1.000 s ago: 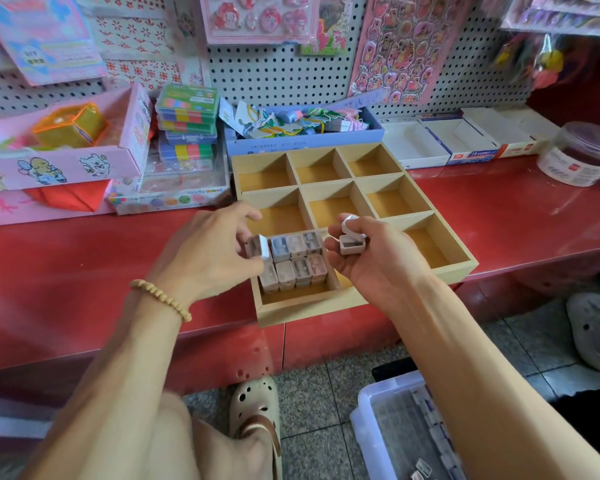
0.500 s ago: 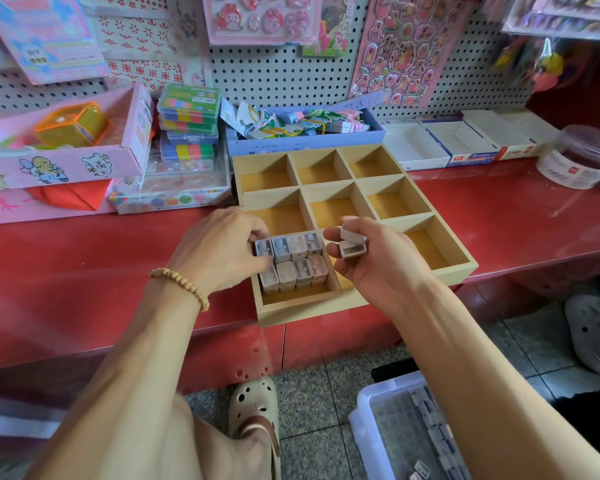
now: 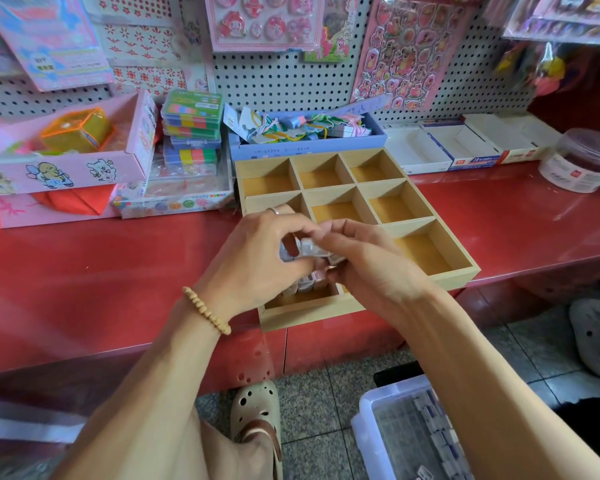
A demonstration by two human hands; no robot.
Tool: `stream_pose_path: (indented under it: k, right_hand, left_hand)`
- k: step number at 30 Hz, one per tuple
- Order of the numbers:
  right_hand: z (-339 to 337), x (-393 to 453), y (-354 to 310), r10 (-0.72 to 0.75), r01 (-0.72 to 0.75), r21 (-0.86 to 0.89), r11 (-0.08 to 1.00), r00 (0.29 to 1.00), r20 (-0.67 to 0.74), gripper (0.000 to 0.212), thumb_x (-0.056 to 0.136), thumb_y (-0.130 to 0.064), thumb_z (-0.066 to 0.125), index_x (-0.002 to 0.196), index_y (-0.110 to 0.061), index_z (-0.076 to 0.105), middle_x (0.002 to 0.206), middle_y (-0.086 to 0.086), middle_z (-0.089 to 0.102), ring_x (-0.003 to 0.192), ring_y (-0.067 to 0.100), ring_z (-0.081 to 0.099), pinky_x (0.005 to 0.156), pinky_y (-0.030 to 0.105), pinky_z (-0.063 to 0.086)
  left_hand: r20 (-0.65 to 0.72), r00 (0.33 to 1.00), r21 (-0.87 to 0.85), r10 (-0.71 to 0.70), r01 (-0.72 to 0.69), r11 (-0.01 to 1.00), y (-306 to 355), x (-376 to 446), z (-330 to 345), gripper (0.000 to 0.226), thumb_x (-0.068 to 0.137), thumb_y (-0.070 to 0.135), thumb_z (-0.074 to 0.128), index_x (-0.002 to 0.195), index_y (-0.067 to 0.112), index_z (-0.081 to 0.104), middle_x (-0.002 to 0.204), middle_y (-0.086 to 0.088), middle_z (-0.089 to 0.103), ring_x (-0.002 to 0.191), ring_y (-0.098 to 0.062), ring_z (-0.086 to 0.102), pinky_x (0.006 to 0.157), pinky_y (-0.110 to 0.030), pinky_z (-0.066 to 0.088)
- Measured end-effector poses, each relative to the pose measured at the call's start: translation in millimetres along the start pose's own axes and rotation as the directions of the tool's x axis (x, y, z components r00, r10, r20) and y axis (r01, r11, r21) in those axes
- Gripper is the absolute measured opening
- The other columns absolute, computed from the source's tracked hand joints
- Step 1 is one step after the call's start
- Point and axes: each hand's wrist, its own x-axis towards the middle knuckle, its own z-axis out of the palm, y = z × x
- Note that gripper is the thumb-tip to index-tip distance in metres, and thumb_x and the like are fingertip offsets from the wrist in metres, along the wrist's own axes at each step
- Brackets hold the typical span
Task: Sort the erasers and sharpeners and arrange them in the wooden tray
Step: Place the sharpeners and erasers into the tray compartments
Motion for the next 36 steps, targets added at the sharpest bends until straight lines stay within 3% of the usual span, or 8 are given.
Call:
stream_pose_path:
  k: [5, 11, 18, 24, 27, 30, 33, 36]
  right_hand:
    - [-12.3, -5.3, -5.5, 0.043, -0.021, 0.238, 0.971, 0.995, -0.087, 0.039, 0.089, 0.016, 0.029, 0.111, 0.003, 0.058, 0.096, 0.023, 0.064, 0.073, 0.022, 0.065, 0.059, 0.027, 0.054]
    - [-18.2, -13.1, -1.2, 0.037, -0.021, 0.240, 0.971, 0.997, -0.063, 0.031, 0.096, 0.013, 0.047, 0.123, -0.002, 0.048, 0.112, 0.029, 0.069, 0.092, 0.040, 0.072, 0.077, 0.034, 0.062]
    - [-23.2, -20.1, 7.6, -0.113, 0.064, -0.194, 0.979, 0.961, -0.254, 0.014, 0.094, -0.003, 0.065, 0.108, -0.004, 0.067, 0.097, 0.011, 0.076, 0.077, 0.023, 0.076, 0.065, 0.024, 0.060]
    - [-23.6, -16.8, 10.7, -0.016, 0.017, 0.000, 1.000, 0.978, -0.207, 0.033, 0.098, -0.001, 0.056, 0.131, 0.001, 0.057, 0.117, 0.011, 0.066, 0.098, 0.020, 0.074, 0.087, 0.029, 0.058]
    - [-23.7, -15.9, 13.8, -0.129, 0.070, -0.307, 0.949, 0.976, -0.177, 0.042, 0.094, -0.007, 0.066, 0.135, -0.003, 0.056, 0.109, 0.004, 0.065, 0.096, 0.017, 0.073, 0.089, 0.029, 0.058]
    - [-24.9, -12.1, 11.5, -0.291, 0.099, -0.670, 0.736, 0.940, -0.180, 0.038, 0.084, -0.020, 0.079, 0.120, -0.013, 0.067, 0.100, -0.010, 0.069, 0.087, 0.005, 0.070, 0.080, 0.023, 0.058]
    - [-24.5, -11.7, 9.6, -0.363, 0.132, -0.777, 0.616, 0.923, -0.131, 0.021, 0.082, -0.024, 0.080, 0.099, -0.028, 0.069, 0.087, -0.017, 0.071, 0.076, 0.000, 0.069, 0.070, 0.023, 0.058]
    - [-24.3, -7.6, 8.3, -0.370, 0.186, -0.848, 0.496, 0.929, -0.013, 0.031, 0.081, -0.025, 0.080, 0.111, -0.024, 0.072, 0.098, -0.010, 0.068, 0.078, -0.004, 0.067, 0.064, 0.014, 0.054]
  left_hand:
    - [-0.014, 0.999, 0.003, -0.032, 0.032, 0.999, -6.5, -2.5, -5.0, 0.016, 0.073, 0.022, 0.083, 0.085, 0.029, 0.074, 0.078, 0.012, 0.064, 0.069, -0.006, 0.058, 0.060, -0.016, 0.040]
    - [-0.033, 0.997, -0.025, -0.074, 0.073, 0.997, -11.1, -7.3, -10.9, 0.013, 0.075, 0.019, 0.081, 0.083, 0.024, 0.072, 0.073, 0.018, 0.065, 0.064, -0.005, 0.057, 0.058, -0.010, 0.039]
    - [-0.075, 0.986, -0.065, -0.150, 0.145, 0.987, -24.5, -17.0, -21.9, 0.012, 0.077, 0.021, 0.079, 0.081, 0.028, 0.069, 0.079, 0.018, 0.065, 0.070, -0.005, 0.056, 0.064, -0.022, 0.048]
    - [-0.048, 0.982, -0.018, -0.181, 0.181, 0.983, -30.2, -22.4, -28.0, 0.011, 0.078, 0.024, 0.078, 0.083, 0.030, 0.070, 0.084, 0.014, 0.068, 0.075, -0.003, 0.055, 0.065, -0.019, 0.039]
    - [-0.024, 0.980, 0.002, -0.195, 0.195, 0.981, -31.2, -24.4, -28.9, 0.011, 0.078, 0.027, 0.077, 0.085, 0.032, 0.071, 0.085, 0.016, 0.068, 0.077, -0.001, 0.056, 0.064, -0.015, 0.037]
    - [-0.004, 0.978, 0.024, -0.210, 0.210, 0.977, -33.2, -25.2, -28.4, 0.012, 0.077, 0.030, 0.077, 0.086, 0.035, 0.071, 0.087, 0.016, 0.066, 0.080, -0.001, 0.054, 0.063, -0.014, 0.036]
    - [0.019, 0.977, 0.032, -0.213, 0.213, 0.977, -35.6, -25.3, -29.4, 0.016, 0.077, 0.032, 0.078, 0.090, 0.038, 0.070, 0.091, 0.015, 0.064, 0.083, -0.007, 0.055, 0.066, -0.022, 0.040]
    - [0.037, 0.969, 0.027, -0.244, 0.243, 0.970, -34.6, -25.3, -29.8, 0.014, 0.079, 0.034, 0.076, 0.091, 0.040, 0.070, 0.087, 0.016, 0.064, 0.079, -0.006, 0.058, 0.068, -0.024, 0.043]
